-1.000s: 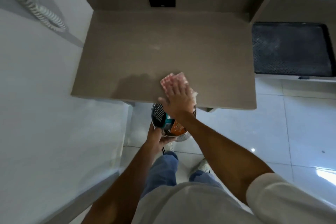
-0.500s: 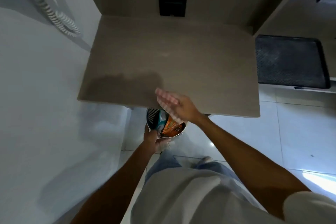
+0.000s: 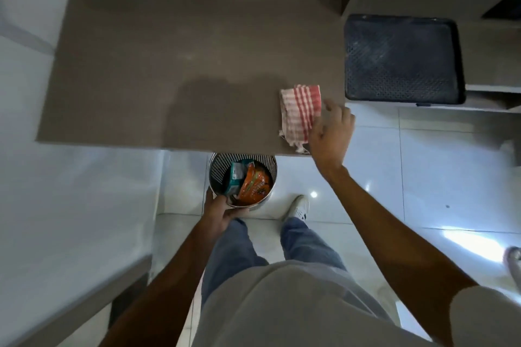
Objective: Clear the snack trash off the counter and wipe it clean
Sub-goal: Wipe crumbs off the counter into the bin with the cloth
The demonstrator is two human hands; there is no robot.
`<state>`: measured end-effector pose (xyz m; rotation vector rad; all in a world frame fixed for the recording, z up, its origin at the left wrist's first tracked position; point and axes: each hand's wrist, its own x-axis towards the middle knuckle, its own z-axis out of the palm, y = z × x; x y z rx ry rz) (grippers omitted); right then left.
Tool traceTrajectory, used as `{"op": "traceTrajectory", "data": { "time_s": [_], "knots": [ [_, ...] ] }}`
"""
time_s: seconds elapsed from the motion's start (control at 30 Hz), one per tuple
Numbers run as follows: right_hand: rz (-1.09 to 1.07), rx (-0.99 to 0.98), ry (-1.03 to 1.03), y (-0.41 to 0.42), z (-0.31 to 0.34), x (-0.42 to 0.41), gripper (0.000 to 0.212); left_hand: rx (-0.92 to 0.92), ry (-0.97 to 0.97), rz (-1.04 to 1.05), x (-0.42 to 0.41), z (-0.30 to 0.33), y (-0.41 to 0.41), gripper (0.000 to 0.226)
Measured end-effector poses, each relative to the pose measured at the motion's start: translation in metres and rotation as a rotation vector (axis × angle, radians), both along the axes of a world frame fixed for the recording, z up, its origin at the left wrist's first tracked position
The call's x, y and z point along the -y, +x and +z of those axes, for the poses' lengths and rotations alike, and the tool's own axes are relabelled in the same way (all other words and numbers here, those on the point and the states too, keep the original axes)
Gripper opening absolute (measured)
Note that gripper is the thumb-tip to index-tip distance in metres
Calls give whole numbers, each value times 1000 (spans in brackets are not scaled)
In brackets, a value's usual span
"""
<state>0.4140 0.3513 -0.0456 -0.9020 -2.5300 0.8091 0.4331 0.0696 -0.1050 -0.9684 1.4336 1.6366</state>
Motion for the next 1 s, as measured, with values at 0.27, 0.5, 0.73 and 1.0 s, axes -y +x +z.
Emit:
{"op": "traceTrajectory", "data": {
  "time_s": [0.27, 0.5, 0.73, 1.0],
  "knots": [
    [202, 528, -420, 118, -152, 62, 54, 110, -64, 3, -47, -97, 36, 53],
    [-330, 724, -1016, 87, -361, 49, 40, 152, -110, -2, -82, -275, 24, 72],
    [-362, 697, -900, 55, -476, 31, 21, 101, -123, -125, -110, -393, 1, 54],
    [116, 629, -442, 81, -327, 44, 38, -479, -510, -648, -104, -264, 51, 54]
  ]
}}
